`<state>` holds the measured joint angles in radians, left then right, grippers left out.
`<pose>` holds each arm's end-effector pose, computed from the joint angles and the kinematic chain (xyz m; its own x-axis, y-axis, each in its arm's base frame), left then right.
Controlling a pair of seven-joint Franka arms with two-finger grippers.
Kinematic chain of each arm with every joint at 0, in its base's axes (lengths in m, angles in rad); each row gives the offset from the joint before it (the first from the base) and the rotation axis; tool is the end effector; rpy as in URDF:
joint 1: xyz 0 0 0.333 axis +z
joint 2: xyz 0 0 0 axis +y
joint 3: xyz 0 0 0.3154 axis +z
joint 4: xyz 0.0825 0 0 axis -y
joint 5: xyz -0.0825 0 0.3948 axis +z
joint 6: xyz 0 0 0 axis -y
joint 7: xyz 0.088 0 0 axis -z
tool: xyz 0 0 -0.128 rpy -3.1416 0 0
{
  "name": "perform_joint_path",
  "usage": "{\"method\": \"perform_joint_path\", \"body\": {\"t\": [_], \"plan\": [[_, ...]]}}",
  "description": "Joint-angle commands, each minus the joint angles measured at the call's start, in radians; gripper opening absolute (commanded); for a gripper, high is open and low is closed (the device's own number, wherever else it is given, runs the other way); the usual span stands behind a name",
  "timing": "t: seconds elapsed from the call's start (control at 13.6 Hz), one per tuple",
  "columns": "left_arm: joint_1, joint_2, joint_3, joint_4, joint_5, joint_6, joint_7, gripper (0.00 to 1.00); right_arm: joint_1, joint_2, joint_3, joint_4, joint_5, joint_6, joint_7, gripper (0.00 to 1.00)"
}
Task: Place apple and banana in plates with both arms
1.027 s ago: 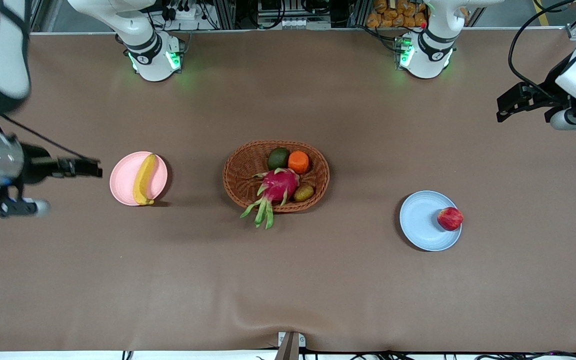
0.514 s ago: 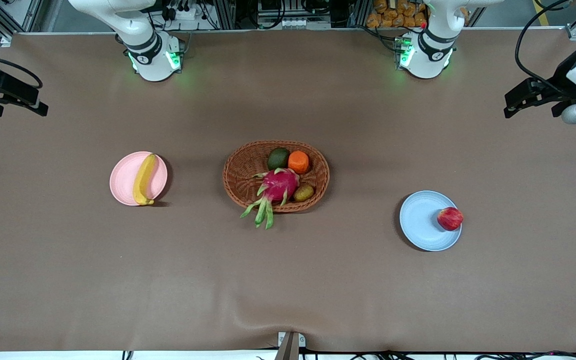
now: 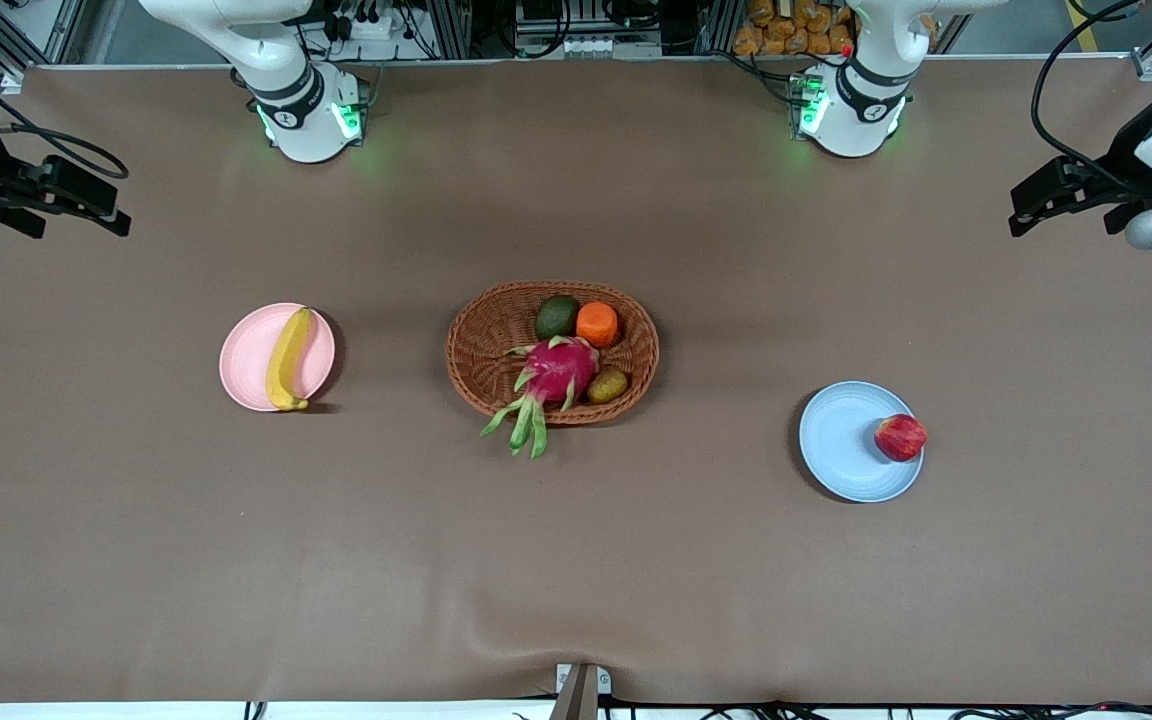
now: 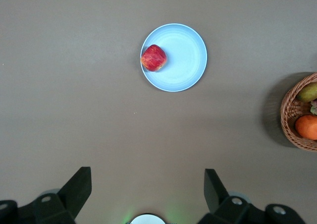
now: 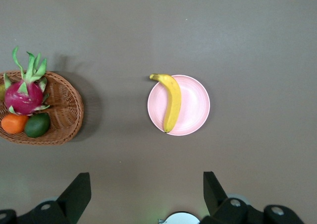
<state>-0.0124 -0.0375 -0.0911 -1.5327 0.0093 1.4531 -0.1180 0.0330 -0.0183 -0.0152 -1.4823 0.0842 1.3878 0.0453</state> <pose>0.5378 -0.0556 0.6317 0.9991 0.0159 -0.0404 0.0152 -0.9997 -0.0176 0.5381 0.0214 0.6401 0.9968 -0.0121 -0.0792 -0.0185 -0.9966 -0.0804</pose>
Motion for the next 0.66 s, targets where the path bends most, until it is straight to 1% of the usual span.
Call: {"method": "perform_joint_path", "body": {"t": [0.0, 0.22, 0.59], "plan": [[0.006, -0.018, 0.001, -0.006, -0.015, 0.001, -0.002, 1.00, -0.015, -0.029, 0.023, -0.035, -0.056, 0.017, -0.030, 1.00], [0.006, -0.018, 0.001, -0.006, -0.014, 0.001, 0.000, 1.00, -0.025, -0.029, 0.061, -0.033, -0.081, 0.016, -0.028, 1.00], [0.008, -0.018, 0.001, -0.007, -0.015, 0.001, 0.003, 1.00, -0.027, -0.028, 0.066, -0.030, -0.086, 0.019, -0.027, 1.00]]}}
